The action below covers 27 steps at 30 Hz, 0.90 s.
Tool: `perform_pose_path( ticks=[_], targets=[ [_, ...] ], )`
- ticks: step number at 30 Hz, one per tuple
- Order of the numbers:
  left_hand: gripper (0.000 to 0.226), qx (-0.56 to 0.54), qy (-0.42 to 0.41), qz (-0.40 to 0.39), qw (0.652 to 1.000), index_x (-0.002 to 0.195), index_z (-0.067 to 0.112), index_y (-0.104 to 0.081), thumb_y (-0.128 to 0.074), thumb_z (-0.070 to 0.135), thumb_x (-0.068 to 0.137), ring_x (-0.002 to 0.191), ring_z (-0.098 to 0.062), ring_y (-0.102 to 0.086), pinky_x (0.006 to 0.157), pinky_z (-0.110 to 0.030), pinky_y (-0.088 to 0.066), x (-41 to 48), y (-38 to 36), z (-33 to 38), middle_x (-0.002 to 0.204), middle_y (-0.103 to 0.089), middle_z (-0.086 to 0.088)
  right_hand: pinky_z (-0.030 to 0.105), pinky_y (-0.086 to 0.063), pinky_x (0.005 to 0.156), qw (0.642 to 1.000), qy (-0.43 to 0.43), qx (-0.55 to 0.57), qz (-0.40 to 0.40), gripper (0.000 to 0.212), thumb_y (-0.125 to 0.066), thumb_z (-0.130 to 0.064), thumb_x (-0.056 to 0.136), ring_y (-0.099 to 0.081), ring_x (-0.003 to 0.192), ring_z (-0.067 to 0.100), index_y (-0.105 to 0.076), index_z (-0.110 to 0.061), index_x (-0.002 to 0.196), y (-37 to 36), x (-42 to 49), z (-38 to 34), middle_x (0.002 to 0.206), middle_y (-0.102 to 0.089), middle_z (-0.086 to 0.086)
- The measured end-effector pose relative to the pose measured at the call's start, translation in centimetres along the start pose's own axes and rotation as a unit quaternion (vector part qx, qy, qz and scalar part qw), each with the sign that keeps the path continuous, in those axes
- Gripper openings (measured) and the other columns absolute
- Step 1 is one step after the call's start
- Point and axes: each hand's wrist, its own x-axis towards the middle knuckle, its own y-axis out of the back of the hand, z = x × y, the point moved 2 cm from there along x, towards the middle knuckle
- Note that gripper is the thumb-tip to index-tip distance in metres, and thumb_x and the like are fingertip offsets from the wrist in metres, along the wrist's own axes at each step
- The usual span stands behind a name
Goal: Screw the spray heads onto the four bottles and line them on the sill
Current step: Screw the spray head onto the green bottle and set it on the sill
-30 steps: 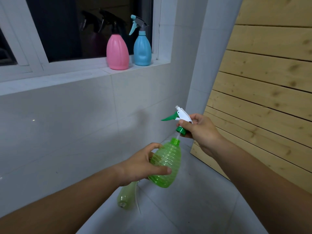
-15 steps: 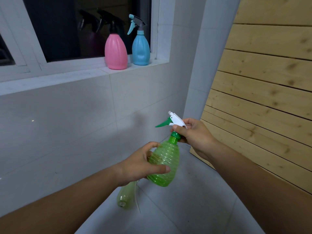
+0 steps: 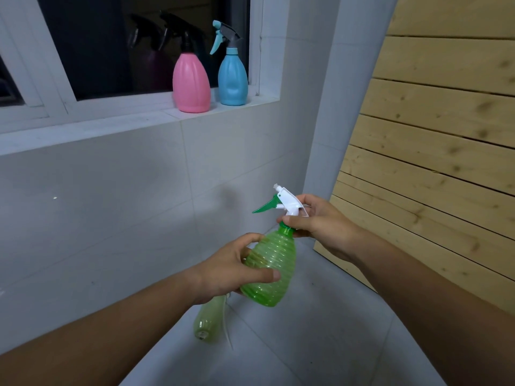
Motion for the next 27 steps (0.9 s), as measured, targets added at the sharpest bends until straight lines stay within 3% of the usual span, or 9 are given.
perform_pose_path(
  ticks=[3, 7, 13, 17, 20, 23, 27],
  targets=[
    [0.056, -0.007, 0.001, -0.004, 1.0, 0.123, 0.033, -0.065, -0.089, 0.023, 0.073, 0.083, -0.019, -0.076, 0.057, -0.025, -0.055, -0.2, 0.0, 0.2, 0.11, -0.078, -0.007, 0.022, -0.055, 0.072, 0.999, 0.014, -0.02, -0.031, 0.029, -0.068, -0.003, 0.087, -0.07, 0.088, 0.014, -0.059, -0.011, 0.114, 0.2, 0.0, 0.0, 0.098, -0.074, 0.008],
    [0.059, -0.004, 0.003, 0.0, 1.0, 0.124, 0.032, -0.065, -0.089, 0.024, 0.071, 0.094, -0.026, -0.077, 0.074, -0.038, -0.059, -0.1, -0.2, 0.2, 0.113, -0.077, -0.01, 0.037, -0.058, 0.086, 0.995, 0.022, -0.095, -0.009, 0.027, -0.071, -0.017, 0.086, -0.066, 0.088, 0.018, -0.059, -0.017, 0.11, 0.1, 0.1, 0.5, 0.096, -0.067, 0.01],
    [0.057, -0.02, 0.0, -0.013, 1.0, 0.123, 0.035, -0.066, -0.088, 0.023, 0.072, 0.1, -0.028, -0.077, 0.072, -0.035, -0.06, -0.2, -0.2, 0.6, 0.113, -0.078, -0.005, 0.032, -0.059, 0.078, 0.993, 0.035, -0.111, 0.019, 0.04, -0.071, -0.04, 0.084, -0.066, 0.085, 0.013, -0.059, -0.021, 0.117, -0.2, 0.1, 0.6, 0.095, -0.067, 0.0],
    [0.057, -0.022, -0.003, -0.015, 1.0, 0.124, 0.035, -0.066, -0.088, 0.021, 0.074, 0.1, -0.028, -0.077, 0.068, -0.031, -0.059, -0.3, 0.0, 0.9, 0.116, -0.077, -0.007, 0.021, -0.053, 0.07, 0.999, 0.024, -0.007, -0.045, 0.032, -0.067, -0.027, 0.084, -0.067, 0.088, 0.009, -0.062, -0.022, 0.115, 0.1, 0.2, 0.3, 0.101, -0.071, -0.003],
    [0.055, -0.014, -0.006, -0.012, 1.0, 0.121, 0.035, -0.068, -0.088, 0.021, 0.072, 0.099, -0.028, -0.077, 0.072, -0.034, -0.059, -0.3, 0.1, 1.0, 0.115, -0.078, -0.007, 0.029, -0.055, 0.077, 0.997, 0.035, -0.001, -0.068, 0.028, -0.067, -0.012, 0.088, -0.068, 0.091, 0.015, -0.064, -0.021, 0.114, 0.6, 0.3, 0.5, 0.099, -0.073, 0.003],
    [0.051, 0.001, -0.006, -0.016, 1.0, 0.118, 0.037, -0.069, -0.088, 0.021, 0.073, 0.103, -0.029, -0.076, 0.075, -0.037, -0.059, -0.4, 0.0, 0.9, 0.114, -0.078, -0.004, 0.039, -0.059, 0.084, 0.996, 0.04, -0.065, -0.049, 0.026, -0.072, -0.022, 0.086, -0.067, 0.087, 0.016, -0.065, -0.022, 0.111, 0.4, 0.3, 0.9, 0.089, -0.07, 0.001],
    [0.05, -0.01, -0.004, -0.018, 1.0, 0.124, 0.032, -0.067, -0.085, 0.015, 0.081, 0.106, -0.031, -0.075, 0.081, -0.042, -0.061, -0.4, -0.2, 1.0, 0.116, -0.078, -0.006, 0.023, -0.056, 0.068, 0.993, 0.061, -0.097, 0.003, 0.032, -0.073, -0.038, 0.083, -0.065, 0.078, 0.007, -0.065, -0.026, 0.111, 0.0, 0.1, 0.9, 0.086, -0.068, -0.004]
  ],
)
